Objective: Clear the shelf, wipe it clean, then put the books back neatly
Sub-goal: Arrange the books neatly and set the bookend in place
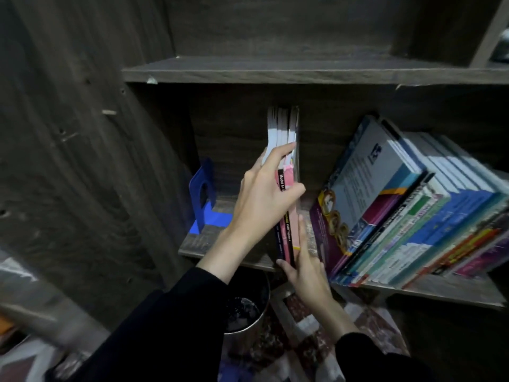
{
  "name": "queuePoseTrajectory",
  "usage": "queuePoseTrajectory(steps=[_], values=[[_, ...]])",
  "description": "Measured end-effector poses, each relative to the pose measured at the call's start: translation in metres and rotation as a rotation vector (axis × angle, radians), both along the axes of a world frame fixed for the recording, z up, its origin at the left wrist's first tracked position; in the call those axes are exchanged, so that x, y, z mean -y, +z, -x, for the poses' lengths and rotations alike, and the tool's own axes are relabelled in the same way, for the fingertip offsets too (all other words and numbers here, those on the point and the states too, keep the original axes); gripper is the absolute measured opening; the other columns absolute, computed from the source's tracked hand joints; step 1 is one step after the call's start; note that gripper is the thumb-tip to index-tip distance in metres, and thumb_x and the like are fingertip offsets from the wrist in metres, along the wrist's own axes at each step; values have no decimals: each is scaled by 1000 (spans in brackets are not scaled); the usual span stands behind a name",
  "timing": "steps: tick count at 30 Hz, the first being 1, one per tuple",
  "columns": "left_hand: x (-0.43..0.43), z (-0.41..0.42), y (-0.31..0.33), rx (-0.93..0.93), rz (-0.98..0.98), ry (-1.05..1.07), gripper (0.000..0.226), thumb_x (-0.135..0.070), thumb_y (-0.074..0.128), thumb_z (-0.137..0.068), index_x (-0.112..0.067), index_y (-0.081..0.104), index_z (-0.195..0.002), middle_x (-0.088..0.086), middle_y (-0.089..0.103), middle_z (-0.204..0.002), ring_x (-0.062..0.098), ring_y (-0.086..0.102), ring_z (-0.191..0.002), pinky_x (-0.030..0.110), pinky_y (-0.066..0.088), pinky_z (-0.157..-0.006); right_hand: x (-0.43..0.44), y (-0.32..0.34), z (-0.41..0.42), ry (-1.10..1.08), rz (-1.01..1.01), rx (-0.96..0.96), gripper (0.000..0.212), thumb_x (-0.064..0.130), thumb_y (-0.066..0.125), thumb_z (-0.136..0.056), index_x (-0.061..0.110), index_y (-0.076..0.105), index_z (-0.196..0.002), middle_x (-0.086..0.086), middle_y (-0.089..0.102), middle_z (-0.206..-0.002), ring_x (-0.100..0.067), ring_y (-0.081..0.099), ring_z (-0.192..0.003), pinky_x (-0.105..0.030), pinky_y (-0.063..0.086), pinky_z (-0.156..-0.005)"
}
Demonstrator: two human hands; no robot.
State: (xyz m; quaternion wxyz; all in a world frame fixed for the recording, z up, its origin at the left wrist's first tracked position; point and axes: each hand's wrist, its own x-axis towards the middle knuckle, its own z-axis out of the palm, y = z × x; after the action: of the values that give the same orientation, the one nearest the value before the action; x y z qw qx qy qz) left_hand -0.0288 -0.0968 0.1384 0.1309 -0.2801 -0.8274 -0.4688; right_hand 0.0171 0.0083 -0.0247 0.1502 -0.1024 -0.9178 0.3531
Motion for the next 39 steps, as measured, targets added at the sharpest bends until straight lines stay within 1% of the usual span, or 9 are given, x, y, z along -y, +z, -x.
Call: queuePoseTrajectory(steps=[2, 4, 13, 16, 20, 24, 28, 32, 39], values=[[10, 2, 1, -6, -7, -8, 60, -21, 61, -75, -34, 49, -132, -4, 64, -107, 11, 60, -67, 38, 47, -93, 14, 0, 6, 8, 46, 4, 110, 28, 62, -90, 62, -37, -125, -16, 68, -102, -38, 62, -92, -35, 40, -73], [21, 5, 4, -37, 2, 4, 61, -25, 58, -72, -35, 49, -132, -6, 64, -113, 19, 64, -80, 46, 47, -93, 30, 1, 16, 20, 75, 12, 106, 30, 59, -92, 58, -36, -127, -14, 68, -105, -38, 62, -98, -35, 39, -76], [90, 44, 16, -180, 45, 135, 57, -17, 62, -70, -22, 57, -127, -7, 64, -120, 15, 64, -95, 16, 43, -90, 105, 18, 56, 132, 49, 57, 98, 30, 57, -94, 44, -33, -131, -21, 59, -126, -44, 56, -106, -40, 40, -88], [110, 55, 17, -194, 73, 174, 57, -17, 61, -69, -19, 58, -126, -9, 63, -124, 12, 63, -105, 16, 42, -96, 130, 17, 73, 160, 39, 81, 99, 31, 57, -94, 43, -35, -129, -22, 46, -140, -43, 56, -107, -41, 42, -90], [132, 68, 13, -136, 75, 233, 59, -15, 64, -74, -23, 48, -130, -14, 61, -116, 3, 60, -101, 14, 42, -91, 153, 14, 88, 147, -32, 119, 99, 36, 55, -94, 32, -36, -133, -22, 51, -132, -37, 58, -109, -41, 43, -93], [133, 65, -5, -174, 21, 297, 68, -13, 61, -88, -21, 26, -146, 0, 45, -142, 6, 44, -126, 11, 30, -102, 165, 15, 95, 95, -72, 157, 104, 42, 57, -91, 32, -39, -131, -23, 46, -138, -37, 58, -113, -40, 45, -92], [123, 54, -30, -342, -30, 458, 59, -16, 54, -97, -9, 27, -148, 18, 32, -148, -3, 25, -129, -4, 14, -100, 161, 16, 97, 135, -96, 174, 111, 44, 61, -88, 34, -40, -132, -23, 39, -143, -36, 58, -113, -40, 46, -89], [124, 64, -34, -510, 137, 694, 58, -19, 55, -95, -2, 31, -146, 25, 25, -151, 35, 33, -130, 27, 22, -105, 150, 25, 99, 194, -155, 183, 106, 40, 61, -89, 32, -29, -145, -19, 37, -144, -34, 55, -117, -42, 45, -91], [134, 71, -41, -547, 309, 754, 65, -27, 53, -96, 4, 26, -145, 23, 25, -153, 31, 29, -128, 39, 34, -105, 158, 25, 100, 160, -210, 155, 107, 37, 63, -89, 25, -27, -147, -17, 42, -139, -32, 58, -113, -42, 46, -89]])
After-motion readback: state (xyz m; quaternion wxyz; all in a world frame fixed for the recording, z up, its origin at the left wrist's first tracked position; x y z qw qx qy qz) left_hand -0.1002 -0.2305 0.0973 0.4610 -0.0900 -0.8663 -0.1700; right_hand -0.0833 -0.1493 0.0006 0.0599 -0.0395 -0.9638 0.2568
